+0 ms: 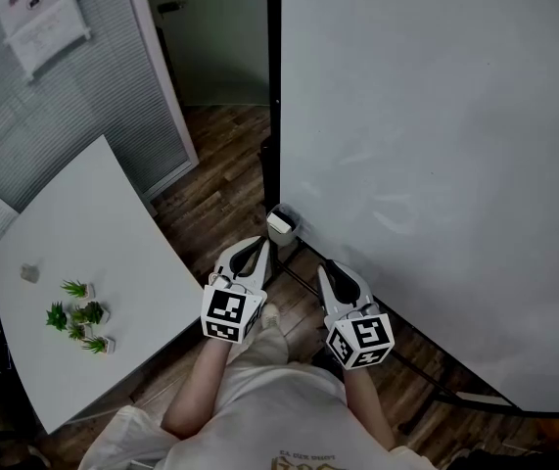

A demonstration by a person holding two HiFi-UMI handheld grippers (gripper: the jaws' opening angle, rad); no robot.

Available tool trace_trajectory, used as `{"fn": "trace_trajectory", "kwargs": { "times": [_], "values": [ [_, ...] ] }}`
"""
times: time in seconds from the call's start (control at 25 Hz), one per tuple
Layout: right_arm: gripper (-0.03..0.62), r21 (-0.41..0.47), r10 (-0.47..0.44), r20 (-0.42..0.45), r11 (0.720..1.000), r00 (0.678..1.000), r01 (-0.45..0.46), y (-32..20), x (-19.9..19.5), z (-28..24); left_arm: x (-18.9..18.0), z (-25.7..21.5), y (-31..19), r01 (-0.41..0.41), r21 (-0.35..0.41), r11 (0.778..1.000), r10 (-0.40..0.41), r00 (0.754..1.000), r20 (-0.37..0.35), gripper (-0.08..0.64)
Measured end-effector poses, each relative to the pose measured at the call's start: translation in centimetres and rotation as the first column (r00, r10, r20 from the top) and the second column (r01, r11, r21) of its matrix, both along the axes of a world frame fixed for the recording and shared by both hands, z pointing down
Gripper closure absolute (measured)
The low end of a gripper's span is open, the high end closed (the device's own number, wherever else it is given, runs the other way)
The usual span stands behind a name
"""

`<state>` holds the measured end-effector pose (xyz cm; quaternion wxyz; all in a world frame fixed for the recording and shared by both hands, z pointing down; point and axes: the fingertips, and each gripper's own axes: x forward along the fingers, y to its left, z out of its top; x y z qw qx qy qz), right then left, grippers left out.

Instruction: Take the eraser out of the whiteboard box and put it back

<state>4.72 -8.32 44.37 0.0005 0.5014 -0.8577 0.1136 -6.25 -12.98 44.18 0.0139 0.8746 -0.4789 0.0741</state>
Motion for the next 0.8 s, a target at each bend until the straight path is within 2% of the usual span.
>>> {"fn": "trace_trajectory", "kwargs": {
  "times": [0.2,0.8],
  "values": [
    [0.580,0.005,0.014,-0.006,1.000,1.000,-0.014,0.04,0.04,-0.17,-0.50,-0.24,0.09,0.007,0.003,1.000,-0.007,1.000,-0.007,0.563],
    [0.580,0.007,0.017,-0.022,1.000,1.000,-0.017,-0.16,0.07,-0.19,-0.60,-0.17,-0.12,0.005,-0.012,1.000,-0.005,1.000,-0.018,0.563]
  ]
}}
